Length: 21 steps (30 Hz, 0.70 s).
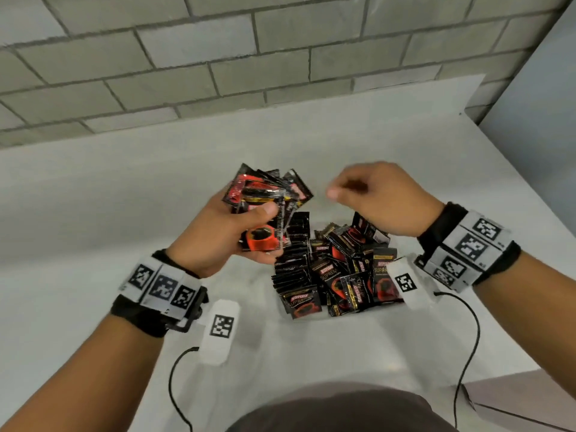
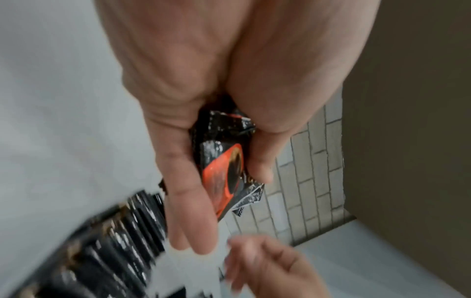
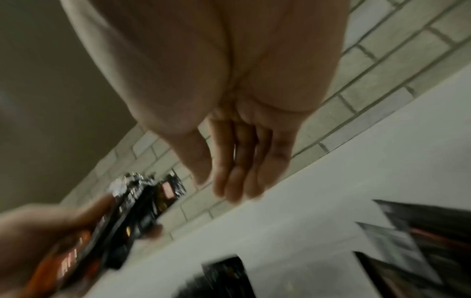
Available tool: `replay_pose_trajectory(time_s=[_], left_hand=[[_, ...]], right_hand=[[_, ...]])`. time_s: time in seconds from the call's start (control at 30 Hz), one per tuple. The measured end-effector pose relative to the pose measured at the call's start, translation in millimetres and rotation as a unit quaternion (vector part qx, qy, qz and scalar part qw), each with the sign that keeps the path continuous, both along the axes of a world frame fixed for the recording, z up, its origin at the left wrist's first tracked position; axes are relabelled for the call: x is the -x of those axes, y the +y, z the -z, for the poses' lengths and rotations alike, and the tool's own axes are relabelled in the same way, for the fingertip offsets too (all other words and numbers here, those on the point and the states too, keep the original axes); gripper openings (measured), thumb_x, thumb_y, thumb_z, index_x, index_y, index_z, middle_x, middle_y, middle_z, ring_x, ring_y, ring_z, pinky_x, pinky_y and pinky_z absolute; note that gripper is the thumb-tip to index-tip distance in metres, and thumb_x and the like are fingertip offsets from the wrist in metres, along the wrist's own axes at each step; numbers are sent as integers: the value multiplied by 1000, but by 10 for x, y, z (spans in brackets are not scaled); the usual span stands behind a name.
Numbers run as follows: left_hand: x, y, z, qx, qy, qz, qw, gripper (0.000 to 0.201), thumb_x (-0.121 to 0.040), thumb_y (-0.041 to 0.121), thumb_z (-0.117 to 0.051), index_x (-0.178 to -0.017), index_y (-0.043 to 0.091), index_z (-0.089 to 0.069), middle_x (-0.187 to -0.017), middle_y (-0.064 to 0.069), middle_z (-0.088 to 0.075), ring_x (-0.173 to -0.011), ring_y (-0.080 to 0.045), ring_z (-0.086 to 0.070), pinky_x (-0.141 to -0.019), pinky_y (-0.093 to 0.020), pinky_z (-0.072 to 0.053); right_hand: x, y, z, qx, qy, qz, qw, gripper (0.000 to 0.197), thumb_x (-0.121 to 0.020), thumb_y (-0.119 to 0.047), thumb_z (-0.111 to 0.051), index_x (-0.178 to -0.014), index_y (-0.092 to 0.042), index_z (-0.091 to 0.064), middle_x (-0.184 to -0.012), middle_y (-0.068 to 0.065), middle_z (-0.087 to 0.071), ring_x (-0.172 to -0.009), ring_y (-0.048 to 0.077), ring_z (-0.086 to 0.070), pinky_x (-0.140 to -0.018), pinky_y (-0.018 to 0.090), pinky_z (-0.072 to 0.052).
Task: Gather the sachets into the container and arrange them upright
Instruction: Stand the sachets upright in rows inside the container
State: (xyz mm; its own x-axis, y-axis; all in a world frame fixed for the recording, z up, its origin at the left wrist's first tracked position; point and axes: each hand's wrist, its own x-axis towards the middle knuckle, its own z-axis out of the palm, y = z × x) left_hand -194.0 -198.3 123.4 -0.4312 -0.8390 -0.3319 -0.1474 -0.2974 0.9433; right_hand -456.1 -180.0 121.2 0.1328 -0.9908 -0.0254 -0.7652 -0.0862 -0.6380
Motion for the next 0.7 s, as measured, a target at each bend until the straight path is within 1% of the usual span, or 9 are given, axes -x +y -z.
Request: replay_pose_trajectory(time_s=[0.03, 0.1, 0.23, 0.33, 0.4, 0.43, 0.53, 0.63, 0.7], left_hand=[[-81, -19, 1, 8, -11, -10, 1000, 45, -89, 27, -69, -131, 15, -58, -104, -21, -75, -83, -47, -75, -60, -42, -62], [-198, -33, 4, 12, -23, -19, 999, 47, -87, 30, -70, -130, 14, -59, -101, -23, -75, -82, -48, -75, -60, -42, -62], [-277, 16, 59, 14, -27, -23, 999, 45, -88, 31, -70, -129, 14, -59, -99, -25, -74, -83, -48, -75, -60, -42, -62], [-278, 68, 109, 10, -26, -20, 999, 43, -90, 31, -69, -129, 14, -59, -99, -24, -74, -83, -47, -75, -61, -42, -62], [-282, 96, 139, 8, -30, -17, 999, 41, -92, 30, -68, -128, 14, -59, -97, -23, -75, -84, -47, -75, -62, -41, -61], [-285, 107, 151, 6, -32, -15, 999, 39, -93, 28, -68, -128, 14, -58, -97, -22, -75, -84, -46, -75, -62, -42, -61], [-295, 132, 164, 4, -43, -3, 999, 36, -94, 24, -68, -127, 15, -58, -97, -20, -75, -82, -44, -76, -61, -42, -62], [-289, 151, 157, 11, -63, 18, 998, 35, -93, 25, -70, -125, 18, -59, -94, -15, -76, -81, -42, -76, -60, -42, -61], [-277, 161, 145, 14, -68, 31, 997, 34, -93, 25, -70, -125, 18, -59, -94, -15, -76, -80, -42, -76, -61, -42, -61]], right_hand=[[-20, -4, 59, -48, 54, -24, 997, 25, -98, -41, -60, -110, -23, -73, -105, -9, -72, -95, 8, -64, -91, 31, -52], [-111, -23, 250, -119, 136, -76, 981, 26, -97, -37, -63, -112, -19, -73, -108, -5, -72, -95, 11, -65, -94, 32, -53], [-323, -155, 556, -197, 283, -166, 924, 51, -90, -51, -65, -120, -9, -64, -109, 8, -70, -94, 24, -67, -86, 39, -57], [-370, -232, 629, -217, 324, -204, 898, 66, -87, -43, -72, -137, -8, -48, -125, 11, -60, -112, 28, -57, -93, 40, -52], [-365, -240, 638, -211, 346, -218, 888, 78, -84, -48, -73, -145, -11, -41, -133, 8, -52, -125, 28, -44, -99, 45, -48], [-355, -245, 644, -215, 356, -223, 882, 81, -84, -52, -72, -147, -13, -40, -133, 6, -49, -127, 27, -40, -100, 47, -47], [-321, -261, 644, -235, 364, -232, 871, 76, -83, -58, -69, -145, -22, -44, -120, -1, -45, -125, 24, -36, -96, 46, -46], [-306, -270, 600, -231, 352, -235, 876, 58, -83, -49, -72, -132, -26, -53, -119, -2, -48, -118, 22, -38, -93, 42, -45], [-282, -274, 591, -237, 343, -225, 881, 46, -81, -44, -72, -122, -30, -58, -118, -2, -50, -110, 21, -41, -93, 43, -46]])
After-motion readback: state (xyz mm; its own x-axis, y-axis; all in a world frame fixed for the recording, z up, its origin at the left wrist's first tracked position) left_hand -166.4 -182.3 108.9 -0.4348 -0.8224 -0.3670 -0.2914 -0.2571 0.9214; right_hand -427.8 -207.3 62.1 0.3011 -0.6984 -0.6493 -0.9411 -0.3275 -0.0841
